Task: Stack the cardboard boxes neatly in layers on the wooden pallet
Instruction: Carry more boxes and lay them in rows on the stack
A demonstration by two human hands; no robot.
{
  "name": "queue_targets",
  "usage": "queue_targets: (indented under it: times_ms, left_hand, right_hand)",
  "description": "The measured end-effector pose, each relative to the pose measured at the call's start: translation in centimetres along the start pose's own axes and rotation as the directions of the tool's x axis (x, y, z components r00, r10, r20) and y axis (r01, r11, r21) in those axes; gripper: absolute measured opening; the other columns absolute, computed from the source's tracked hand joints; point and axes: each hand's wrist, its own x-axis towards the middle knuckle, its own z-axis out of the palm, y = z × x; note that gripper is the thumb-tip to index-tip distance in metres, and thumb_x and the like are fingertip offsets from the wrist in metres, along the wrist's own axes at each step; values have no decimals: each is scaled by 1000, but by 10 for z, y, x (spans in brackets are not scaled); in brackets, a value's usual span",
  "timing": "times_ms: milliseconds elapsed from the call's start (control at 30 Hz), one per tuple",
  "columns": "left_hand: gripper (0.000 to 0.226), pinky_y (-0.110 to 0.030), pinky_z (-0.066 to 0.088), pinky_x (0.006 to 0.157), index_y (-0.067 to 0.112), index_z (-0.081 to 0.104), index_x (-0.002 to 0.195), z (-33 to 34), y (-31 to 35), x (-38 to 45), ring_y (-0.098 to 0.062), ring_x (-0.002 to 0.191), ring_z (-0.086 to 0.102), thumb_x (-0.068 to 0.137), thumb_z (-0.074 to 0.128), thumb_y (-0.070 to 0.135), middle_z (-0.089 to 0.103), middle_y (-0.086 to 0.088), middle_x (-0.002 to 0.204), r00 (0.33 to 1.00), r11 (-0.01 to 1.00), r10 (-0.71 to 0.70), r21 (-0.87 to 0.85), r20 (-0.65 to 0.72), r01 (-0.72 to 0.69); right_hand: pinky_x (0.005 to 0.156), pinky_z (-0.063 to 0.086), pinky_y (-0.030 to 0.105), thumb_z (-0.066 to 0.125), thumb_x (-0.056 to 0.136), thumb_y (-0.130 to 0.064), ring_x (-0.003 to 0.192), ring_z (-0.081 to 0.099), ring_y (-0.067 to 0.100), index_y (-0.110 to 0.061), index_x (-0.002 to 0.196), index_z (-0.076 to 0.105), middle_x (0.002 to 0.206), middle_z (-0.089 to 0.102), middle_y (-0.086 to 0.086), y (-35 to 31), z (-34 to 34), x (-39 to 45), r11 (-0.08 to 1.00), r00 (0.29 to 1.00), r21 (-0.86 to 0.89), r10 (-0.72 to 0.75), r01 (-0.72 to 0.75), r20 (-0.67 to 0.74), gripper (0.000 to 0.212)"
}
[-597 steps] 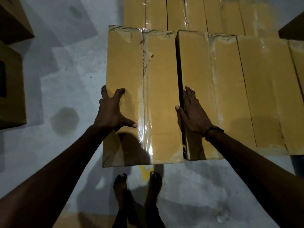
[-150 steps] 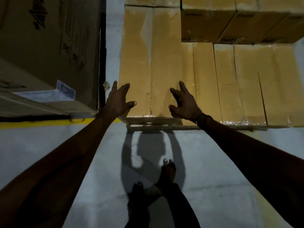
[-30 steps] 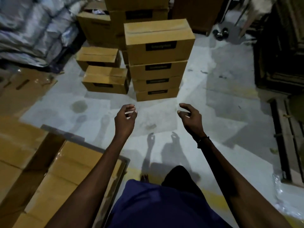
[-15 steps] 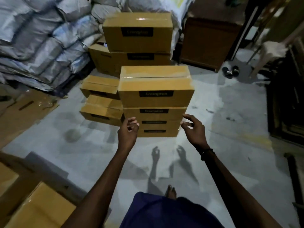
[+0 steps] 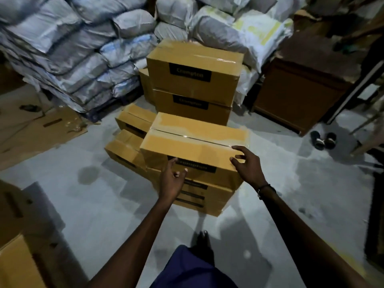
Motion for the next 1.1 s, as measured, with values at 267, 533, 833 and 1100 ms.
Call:
queue_targets:
  times_ms: [267,533,833,1100]
  left_hand:
    - [72,-25,38,96,17,42,152,72,14,57,-25,139,45,91,77,33,38,-8,158,988,981,-144,121,-54,150]
    - [109,-47,35,118,15,16,163,123,27,85,-32,157,9,83,78,56,7,-9,171,957,903,-291,326,-14,280]
    - [142,-45,36,115,22,-4,164,204,22,116,-36,157,-3,64,78,79,-24,-16,167,839,775,-514,325,-176,543]
    - [160,-60,29,119,14,-4,164,248,29,136,-46,155,5,49,89,74,-35,-19,162,754,734,-553,221,-356,642]
  right_hand:
    - [101,48,36,72,92,-10,125,58,28,-14,139,57,144,57,7,40,-14,135,963,945,-195,-124,188,302,49]
    - [109,43,46,84,73,-19,141,45,34,-20,154,39,167,28,5,55,9,256,744,661,-380,-109,549,743,93]
    - [121,29,52,100,55,-31,151,23,37,-26,164,10,172,-2,0,61,53,365,432,238,-210,-11,877,971,141]
    - [121,26,60,103,46,-22,155,12,36,-23,164,8,172,-6,3,92,73,399,531,56,-31,-31,847,998,151]
